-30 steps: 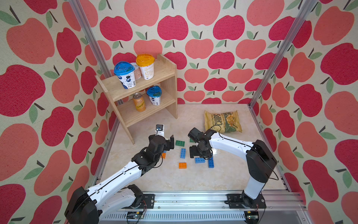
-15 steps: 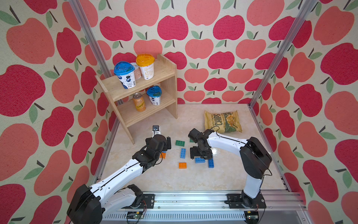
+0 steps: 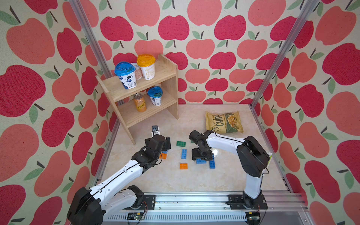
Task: Assemble a rectangle with lego
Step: Pick up the lego brick from the center of the board.
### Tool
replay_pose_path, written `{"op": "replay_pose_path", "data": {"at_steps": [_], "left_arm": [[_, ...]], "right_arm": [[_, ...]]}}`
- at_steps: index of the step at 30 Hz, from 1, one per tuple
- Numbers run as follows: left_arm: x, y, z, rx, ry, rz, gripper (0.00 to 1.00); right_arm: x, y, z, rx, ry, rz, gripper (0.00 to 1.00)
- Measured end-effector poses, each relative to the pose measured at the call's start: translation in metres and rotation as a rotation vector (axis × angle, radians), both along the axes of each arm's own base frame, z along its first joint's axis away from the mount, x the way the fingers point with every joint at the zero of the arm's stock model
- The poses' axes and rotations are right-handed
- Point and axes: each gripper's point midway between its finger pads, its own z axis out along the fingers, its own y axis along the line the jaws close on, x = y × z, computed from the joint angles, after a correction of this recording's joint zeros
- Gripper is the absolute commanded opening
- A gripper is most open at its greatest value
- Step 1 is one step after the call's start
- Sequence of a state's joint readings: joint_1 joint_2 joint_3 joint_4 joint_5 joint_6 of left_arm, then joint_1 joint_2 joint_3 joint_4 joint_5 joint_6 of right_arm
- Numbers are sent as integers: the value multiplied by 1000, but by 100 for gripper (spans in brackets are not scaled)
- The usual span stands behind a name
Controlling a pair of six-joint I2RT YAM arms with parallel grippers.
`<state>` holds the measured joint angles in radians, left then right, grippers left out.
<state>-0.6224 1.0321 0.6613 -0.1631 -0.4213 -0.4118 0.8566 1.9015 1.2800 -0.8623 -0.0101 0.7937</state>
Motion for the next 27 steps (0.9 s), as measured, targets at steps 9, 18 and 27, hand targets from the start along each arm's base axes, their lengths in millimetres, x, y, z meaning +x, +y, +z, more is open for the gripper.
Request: {"op": "replay_pose_path", "data": {"at_steps": [9, 18, 27], "left_arm": [[0, 1, -1, -7, 6, 6, 97], [-2, 2, -1, -11, 9, 11, 97], [-3, -6, 1, -34, 11, -31, 97]], "right_arm": [[-3, 1, 0, -4, 3, 9, 73], [-5, 1, 2, -6, 0, 10, 50], [9, -19, 72, 86, -182, -47, 47]]}}
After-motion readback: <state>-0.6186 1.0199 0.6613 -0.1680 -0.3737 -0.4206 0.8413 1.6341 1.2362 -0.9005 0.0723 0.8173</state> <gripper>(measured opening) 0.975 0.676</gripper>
